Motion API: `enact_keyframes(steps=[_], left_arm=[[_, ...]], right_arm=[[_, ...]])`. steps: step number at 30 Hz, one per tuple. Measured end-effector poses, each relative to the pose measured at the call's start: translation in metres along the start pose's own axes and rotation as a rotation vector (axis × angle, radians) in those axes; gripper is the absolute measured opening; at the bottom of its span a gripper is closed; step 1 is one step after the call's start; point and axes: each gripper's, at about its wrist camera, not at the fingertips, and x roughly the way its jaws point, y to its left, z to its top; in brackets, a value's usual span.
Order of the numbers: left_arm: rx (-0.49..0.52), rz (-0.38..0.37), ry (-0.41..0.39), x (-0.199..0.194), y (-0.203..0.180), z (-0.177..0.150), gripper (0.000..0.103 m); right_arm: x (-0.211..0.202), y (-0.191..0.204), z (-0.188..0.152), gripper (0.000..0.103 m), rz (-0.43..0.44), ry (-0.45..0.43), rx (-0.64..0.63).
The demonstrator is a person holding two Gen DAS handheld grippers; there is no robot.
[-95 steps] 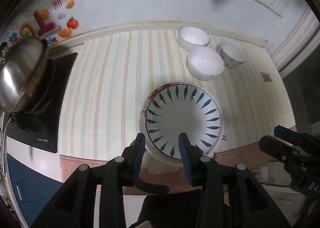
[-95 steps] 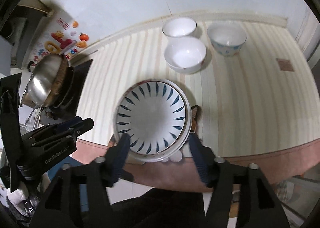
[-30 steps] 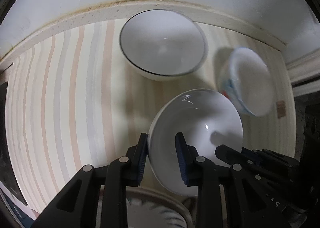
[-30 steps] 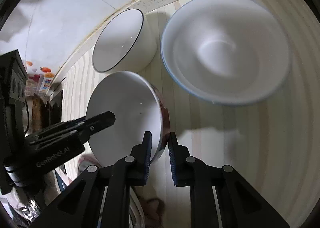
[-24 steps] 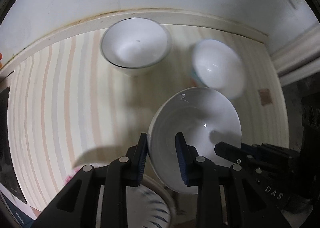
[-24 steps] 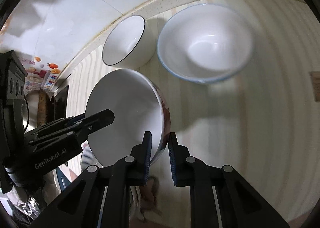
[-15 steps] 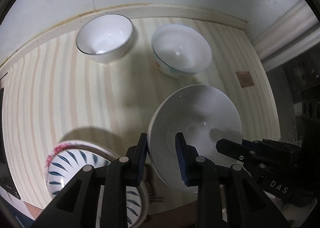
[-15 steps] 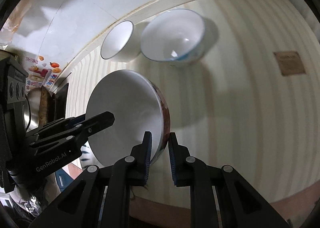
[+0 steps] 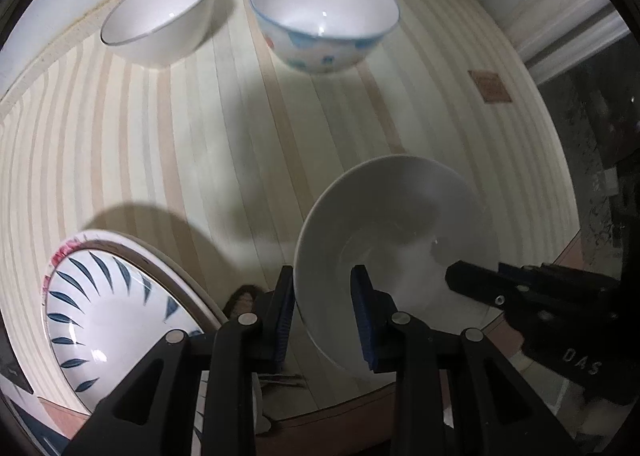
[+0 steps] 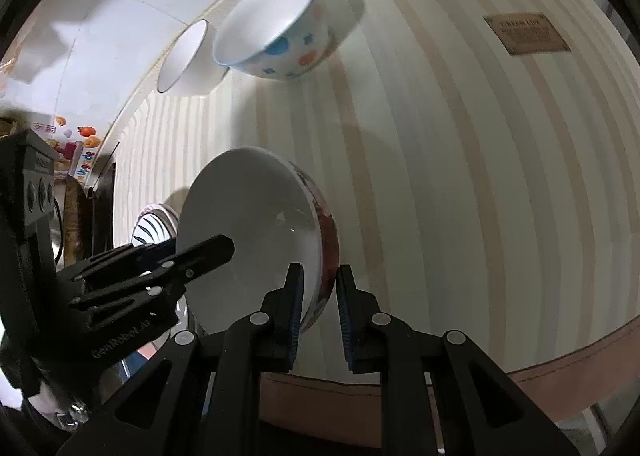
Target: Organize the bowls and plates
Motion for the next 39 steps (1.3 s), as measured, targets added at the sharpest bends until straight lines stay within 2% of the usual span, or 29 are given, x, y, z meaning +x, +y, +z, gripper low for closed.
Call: enact_keyframes(steps=[8,20,27,32,35,37,39], left_arm=[[0.022,0.015,0.034,0.015,-0.008,-0.011,0.026],[0.049,0.063,0.017,0.017,-0.025,-0.013,0.026],[0.038,0.068,0.044,0.020,-0.028,-0.012,0.026],[0.022,0.066,0.030,0.000,-0.022,-0.007,0.026],[-0.021,0.044,-0.012,-0.027,-0.010,0.007,0.026],[-0.060,0.033,-0.057,-0.045,0.001,0.027,0.029],[-0.092,0.027,-0.095,-0.055,0.012,0.048,0.033]], right_arm=[[0.008,-0.002,-0.004,0.019,-0.011,0.010,0.007],[0.017,-0.005,-0.008,0.018,0.005,0.037,0.004],[0.019,-0.005,-0.003,0.019,0.016,0.058,0.004],[0.010,-0.011,0.005,0.020,0.050,0.097,0.019],[-0.016,-0.013,0.017,0.020,0.067,0.068,0.029],[-0.035,-0.012,0.031,0.023,0.076,0.026,0.033],[-0.050,-0.008,0.052,0.041,0.095,-0.019,0.031]])
